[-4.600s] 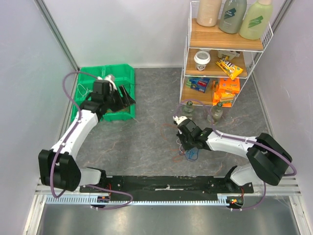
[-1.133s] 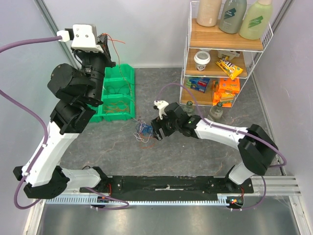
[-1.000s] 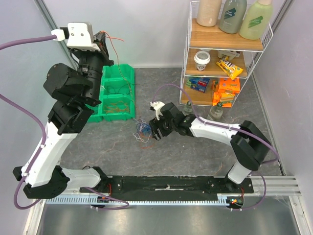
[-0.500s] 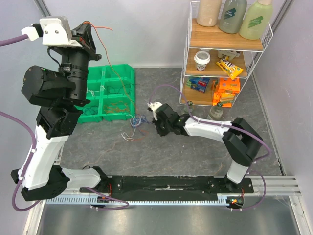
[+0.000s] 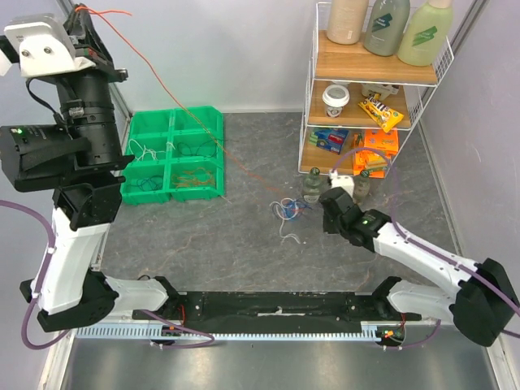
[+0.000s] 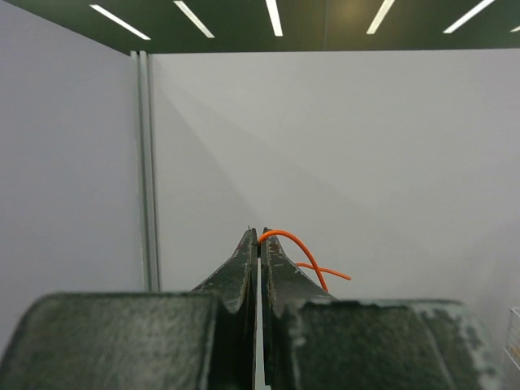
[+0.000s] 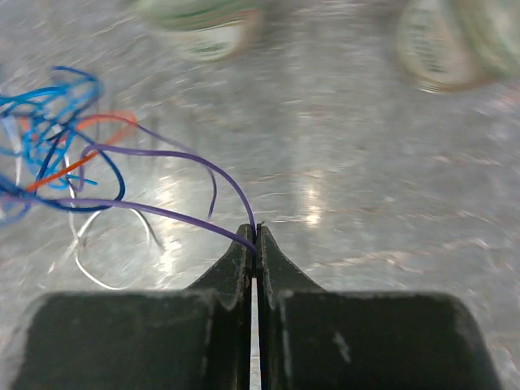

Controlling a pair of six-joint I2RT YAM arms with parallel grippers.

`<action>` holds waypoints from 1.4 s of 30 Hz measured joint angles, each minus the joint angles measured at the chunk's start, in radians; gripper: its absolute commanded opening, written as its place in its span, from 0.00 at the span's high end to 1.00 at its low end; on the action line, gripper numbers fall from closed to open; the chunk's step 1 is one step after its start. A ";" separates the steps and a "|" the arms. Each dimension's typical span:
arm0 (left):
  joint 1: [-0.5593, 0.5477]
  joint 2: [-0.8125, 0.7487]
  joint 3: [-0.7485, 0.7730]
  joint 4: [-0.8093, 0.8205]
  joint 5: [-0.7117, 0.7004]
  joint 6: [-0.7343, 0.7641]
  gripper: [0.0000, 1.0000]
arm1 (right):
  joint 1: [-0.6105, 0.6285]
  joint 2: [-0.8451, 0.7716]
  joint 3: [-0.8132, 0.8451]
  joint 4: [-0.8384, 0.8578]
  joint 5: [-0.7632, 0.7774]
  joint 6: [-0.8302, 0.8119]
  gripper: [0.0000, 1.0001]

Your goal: Untangle the cables

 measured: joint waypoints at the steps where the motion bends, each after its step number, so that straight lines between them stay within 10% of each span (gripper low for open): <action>1: 0.000 0.003 0.003 0.021 -0.008 0.028 0.98 | -0.025 -0.016 0.000 -0.024 0.021 0.020 1.00; 42: 0.000 0.040 0.378 0.222 0.042 0.357 0.98 | -0.420 -0.060 -0.059 -0.323 0.183 0.241 1.00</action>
